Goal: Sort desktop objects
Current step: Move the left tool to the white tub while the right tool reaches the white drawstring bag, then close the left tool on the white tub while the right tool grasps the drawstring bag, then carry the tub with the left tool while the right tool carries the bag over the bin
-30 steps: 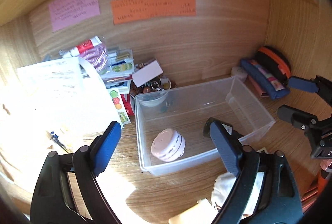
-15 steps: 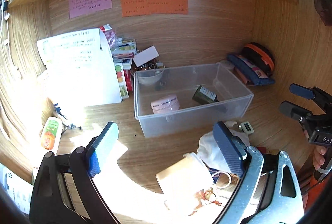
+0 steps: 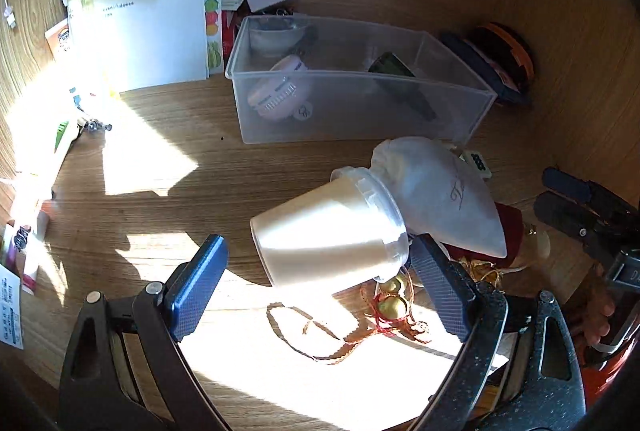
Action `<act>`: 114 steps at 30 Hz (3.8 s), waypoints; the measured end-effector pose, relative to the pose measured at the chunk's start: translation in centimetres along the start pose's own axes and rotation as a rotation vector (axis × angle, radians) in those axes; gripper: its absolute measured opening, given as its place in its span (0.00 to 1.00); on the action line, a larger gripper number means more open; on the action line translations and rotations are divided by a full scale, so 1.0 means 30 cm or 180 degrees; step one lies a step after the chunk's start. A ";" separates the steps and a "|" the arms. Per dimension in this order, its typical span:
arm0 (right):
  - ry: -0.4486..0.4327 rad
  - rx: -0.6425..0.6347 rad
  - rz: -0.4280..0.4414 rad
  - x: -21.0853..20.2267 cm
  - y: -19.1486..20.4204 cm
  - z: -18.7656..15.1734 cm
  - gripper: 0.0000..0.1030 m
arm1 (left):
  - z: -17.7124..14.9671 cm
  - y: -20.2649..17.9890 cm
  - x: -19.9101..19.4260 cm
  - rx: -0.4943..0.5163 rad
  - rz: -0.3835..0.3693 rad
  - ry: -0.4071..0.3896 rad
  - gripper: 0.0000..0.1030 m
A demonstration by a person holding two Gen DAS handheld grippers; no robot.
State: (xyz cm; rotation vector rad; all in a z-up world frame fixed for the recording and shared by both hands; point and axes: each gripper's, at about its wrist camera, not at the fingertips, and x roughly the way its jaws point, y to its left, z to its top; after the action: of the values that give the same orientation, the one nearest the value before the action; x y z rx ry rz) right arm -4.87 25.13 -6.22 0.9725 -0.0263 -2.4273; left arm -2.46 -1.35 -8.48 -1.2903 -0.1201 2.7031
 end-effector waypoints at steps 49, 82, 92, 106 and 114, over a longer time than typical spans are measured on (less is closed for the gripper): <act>0.0465 -0.1021 -0.0033 0.259 0.250 0.128 0.44 | 0.042 0.126 0.075 -0.0267 0.0223 0.0016 0.63; -0.0635 -0.0386 0.0123 -0.100 0.103 0.343 0.43 | 0.296 0.074 -0.166 0.0065 0.0050 -0.0630 0.63; -0.0731 -0.0345 0.0129 -0.062 0.079 0.417 0.44 | 0.439 0.068 -0.116 0.0133 0.0009 -0.0594 0.63; -0.0466 -0.0208 0.0019 0.161 0.021 0.547 0.44 | 0.600 0.065 0.080 0.0146 0.0006 -0.0373 0.63; -0.0219 -0.0176 -0.0082 0.310 -0.018 0.543 0.44 | 0.656 0.073 0.203 0.0132 0.0096 -0.0162 0.63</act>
State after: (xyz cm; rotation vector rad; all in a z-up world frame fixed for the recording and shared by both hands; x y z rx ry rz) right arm -21.32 18.43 -0.18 0.8699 0.0289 -2.4709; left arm -21.76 -2.73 -1.08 -1.2221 -0.0500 2.7494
